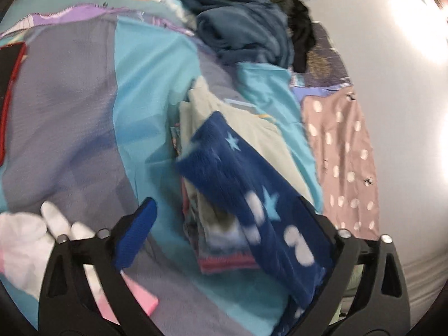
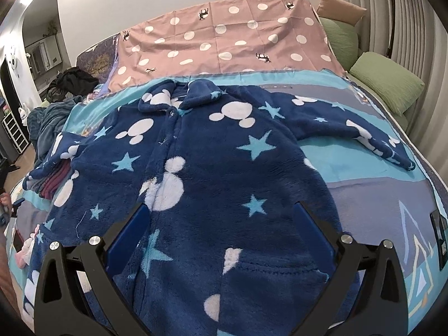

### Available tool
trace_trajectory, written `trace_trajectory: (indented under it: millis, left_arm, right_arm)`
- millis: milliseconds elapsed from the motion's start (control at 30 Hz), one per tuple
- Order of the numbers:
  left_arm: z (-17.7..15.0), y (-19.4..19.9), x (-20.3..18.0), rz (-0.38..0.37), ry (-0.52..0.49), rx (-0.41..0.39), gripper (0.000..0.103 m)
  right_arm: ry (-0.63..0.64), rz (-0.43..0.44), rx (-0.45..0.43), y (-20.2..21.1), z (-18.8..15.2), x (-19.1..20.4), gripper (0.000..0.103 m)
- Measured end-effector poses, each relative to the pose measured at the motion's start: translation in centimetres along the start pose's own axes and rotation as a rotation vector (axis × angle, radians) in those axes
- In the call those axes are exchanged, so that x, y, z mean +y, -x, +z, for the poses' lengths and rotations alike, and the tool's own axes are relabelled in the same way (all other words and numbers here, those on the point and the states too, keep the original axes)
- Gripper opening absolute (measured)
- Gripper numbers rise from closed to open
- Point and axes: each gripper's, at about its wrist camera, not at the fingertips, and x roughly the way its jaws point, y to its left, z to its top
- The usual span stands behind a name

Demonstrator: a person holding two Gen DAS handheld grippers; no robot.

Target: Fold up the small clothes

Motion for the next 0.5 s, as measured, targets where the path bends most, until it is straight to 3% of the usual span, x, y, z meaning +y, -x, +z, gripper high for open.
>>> trace_trajectory:
  millis: [33,100,167,267,367,500]
  left_arm:
    - [0.3,-0.8,0.1,0.009,0.02,0.008,0.075]
    - [0.8,-1.6,0.6,-0.041,0.067,0.022,0.034]
    - [1.0,-1.5,-0.5,-0.055,0.046,0.019,0.016]
    - [0.6,0.2,-4.5,-0.037,-0.104,-0.06,0.01]
    - [-1.5,2.3,-10.3,-0.1,-0.28,-0.098,0.01]
    - [-8.5,4.1,-18.6,-0.235,-0.548,-0.082,0.01]
  right_arm:
    - [0.0,0.0,0.001,0.0,0.0,0.0,0.102]
    - [0.001,-0.006,0.003,-0.1,0.0,-0.1,0.102]
    - [-0.004,-0.014,0.0,-0.1,0.2,-0.5,0.102]
    - [-0.021,-0.02,-0.006,-0.2,0.3,-1.0,0.102]
    - [-0.047,-0.013,0.0,-0.5,0.3,-1.7,0.102]
    - [-0.061,0.007,0.009,-0.8,0.0,-1.9,0.102]
